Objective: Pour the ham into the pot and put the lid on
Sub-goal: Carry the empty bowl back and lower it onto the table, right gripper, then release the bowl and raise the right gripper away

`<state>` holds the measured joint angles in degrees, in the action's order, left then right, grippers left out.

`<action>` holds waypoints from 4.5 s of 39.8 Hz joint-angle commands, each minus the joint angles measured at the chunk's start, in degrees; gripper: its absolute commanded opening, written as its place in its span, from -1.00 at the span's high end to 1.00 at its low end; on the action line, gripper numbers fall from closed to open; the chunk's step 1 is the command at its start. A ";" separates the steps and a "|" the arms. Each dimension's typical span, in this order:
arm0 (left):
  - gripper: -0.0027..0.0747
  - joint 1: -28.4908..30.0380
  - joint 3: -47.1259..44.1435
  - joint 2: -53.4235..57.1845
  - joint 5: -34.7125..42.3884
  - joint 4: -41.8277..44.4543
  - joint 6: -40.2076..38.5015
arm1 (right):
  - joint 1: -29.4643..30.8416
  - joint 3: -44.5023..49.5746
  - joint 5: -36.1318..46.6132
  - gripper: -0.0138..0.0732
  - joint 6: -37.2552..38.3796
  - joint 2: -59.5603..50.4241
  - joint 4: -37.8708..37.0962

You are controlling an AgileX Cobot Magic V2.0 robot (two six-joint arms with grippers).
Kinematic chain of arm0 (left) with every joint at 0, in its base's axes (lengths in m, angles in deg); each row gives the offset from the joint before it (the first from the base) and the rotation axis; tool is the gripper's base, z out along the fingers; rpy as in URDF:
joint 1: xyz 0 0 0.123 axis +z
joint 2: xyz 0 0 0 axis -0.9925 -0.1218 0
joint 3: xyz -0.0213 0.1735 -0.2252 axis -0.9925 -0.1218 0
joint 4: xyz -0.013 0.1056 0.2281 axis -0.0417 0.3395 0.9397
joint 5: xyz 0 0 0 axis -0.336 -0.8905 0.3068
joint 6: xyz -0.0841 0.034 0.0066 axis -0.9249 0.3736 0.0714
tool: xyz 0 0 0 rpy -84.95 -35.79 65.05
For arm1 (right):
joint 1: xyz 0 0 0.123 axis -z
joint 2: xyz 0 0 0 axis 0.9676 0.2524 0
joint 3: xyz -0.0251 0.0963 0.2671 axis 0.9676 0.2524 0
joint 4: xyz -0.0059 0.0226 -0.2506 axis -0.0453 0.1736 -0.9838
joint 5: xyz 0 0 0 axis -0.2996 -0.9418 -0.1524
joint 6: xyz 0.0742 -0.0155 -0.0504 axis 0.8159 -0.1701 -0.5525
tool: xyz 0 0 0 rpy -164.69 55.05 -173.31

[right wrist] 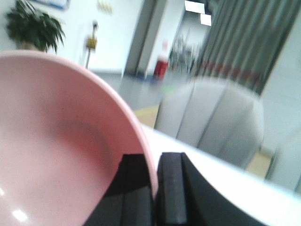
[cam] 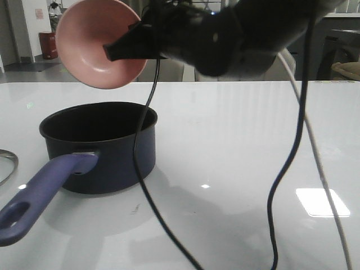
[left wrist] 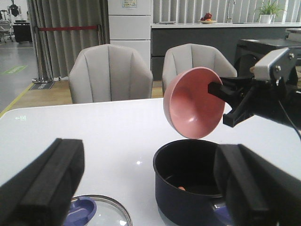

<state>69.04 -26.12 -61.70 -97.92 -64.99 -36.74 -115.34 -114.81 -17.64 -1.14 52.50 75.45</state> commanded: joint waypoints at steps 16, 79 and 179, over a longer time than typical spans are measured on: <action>-0.63 -0.29 1.46 -0.67 4.38 0.03 -0.16 | 11.51 -3.82 -51.95 0.37 0.82 -24.36 5.11; -0.63 -0.29 1.46 -0.67 4.38 0.03 -0.16 | 32.55 -5.15 -89.04 -0.24 5.96 -20.78 -3.12; -0.64 9.68 36.07 -64.94 -22.28 6.62 -12.46 | 21.48 59.06 -52.51 0.32 6.01 -105.11 -0.05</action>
<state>77.60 5.49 -122.72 -120.81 -58.13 -48.59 -93.93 -54.19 -74.06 5.39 -52.99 75.03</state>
